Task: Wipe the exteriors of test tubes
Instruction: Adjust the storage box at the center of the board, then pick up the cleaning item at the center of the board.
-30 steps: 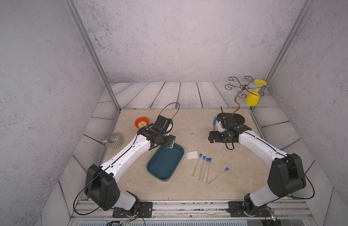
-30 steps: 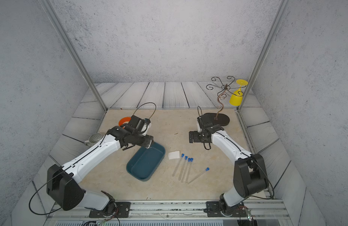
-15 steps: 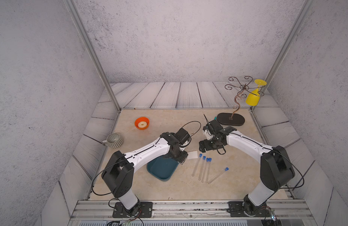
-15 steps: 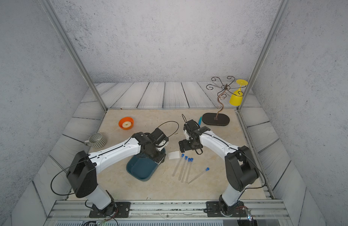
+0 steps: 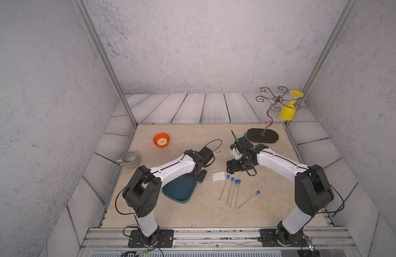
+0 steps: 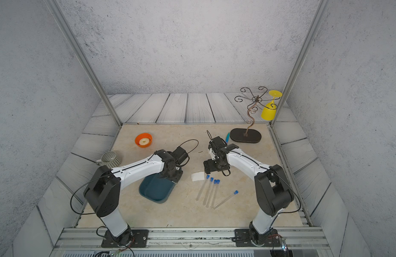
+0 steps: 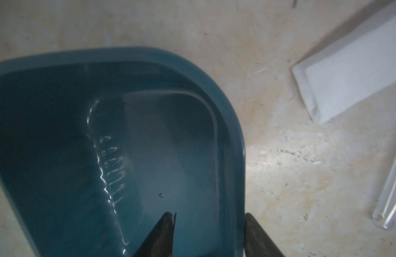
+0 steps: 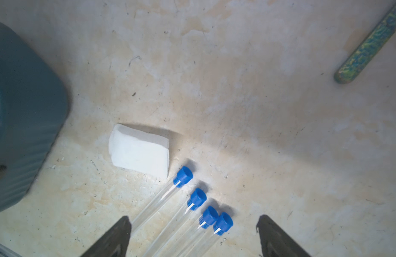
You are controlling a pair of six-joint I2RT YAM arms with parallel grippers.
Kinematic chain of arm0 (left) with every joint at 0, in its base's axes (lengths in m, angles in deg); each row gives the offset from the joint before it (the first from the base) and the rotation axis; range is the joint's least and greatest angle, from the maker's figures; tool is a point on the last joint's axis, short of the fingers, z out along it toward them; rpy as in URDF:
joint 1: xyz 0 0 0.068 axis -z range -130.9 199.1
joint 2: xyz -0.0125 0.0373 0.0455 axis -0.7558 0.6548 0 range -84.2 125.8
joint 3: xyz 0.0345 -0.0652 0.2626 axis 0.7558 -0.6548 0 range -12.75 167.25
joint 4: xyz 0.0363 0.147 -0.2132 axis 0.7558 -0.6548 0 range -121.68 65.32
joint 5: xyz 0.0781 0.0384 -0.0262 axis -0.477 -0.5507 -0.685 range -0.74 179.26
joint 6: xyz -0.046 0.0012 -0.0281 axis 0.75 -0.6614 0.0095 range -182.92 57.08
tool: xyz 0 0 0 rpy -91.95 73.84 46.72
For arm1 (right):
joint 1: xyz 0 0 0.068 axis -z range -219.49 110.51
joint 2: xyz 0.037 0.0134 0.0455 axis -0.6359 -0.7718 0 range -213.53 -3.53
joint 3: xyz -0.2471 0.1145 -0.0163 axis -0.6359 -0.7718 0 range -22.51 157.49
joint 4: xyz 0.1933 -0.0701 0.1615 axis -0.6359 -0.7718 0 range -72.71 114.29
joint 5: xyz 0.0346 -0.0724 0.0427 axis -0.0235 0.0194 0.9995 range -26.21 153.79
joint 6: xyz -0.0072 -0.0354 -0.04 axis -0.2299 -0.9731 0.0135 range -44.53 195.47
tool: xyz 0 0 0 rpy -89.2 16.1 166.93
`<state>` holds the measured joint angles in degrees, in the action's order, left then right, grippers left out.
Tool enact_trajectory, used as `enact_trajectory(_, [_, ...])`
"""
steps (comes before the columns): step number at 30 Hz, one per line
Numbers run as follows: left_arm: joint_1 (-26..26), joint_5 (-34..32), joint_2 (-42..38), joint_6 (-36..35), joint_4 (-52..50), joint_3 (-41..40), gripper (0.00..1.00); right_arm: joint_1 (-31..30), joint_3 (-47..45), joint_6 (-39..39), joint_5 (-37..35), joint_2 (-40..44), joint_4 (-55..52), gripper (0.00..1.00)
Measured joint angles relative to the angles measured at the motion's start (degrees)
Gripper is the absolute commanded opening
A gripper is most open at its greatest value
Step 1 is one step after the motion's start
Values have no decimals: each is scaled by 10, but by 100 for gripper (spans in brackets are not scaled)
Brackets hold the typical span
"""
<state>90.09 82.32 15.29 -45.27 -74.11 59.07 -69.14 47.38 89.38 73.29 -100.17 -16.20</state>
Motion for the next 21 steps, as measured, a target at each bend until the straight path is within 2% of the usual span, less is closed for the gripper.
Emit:
enact_trajectory(4, [-38,-9,-26,3,-1,-1,60,-21,20,-8,4,-33,-10,90])
enact_trajectory(9, [-38,-15,-86,11,-14,13,62,-66,83,-22,-5,-94,-25,90])
enact_trajectory(21, [-37,-65,-194,48,-46,33,61,-116,170,-32,-63,-215,-26,73])
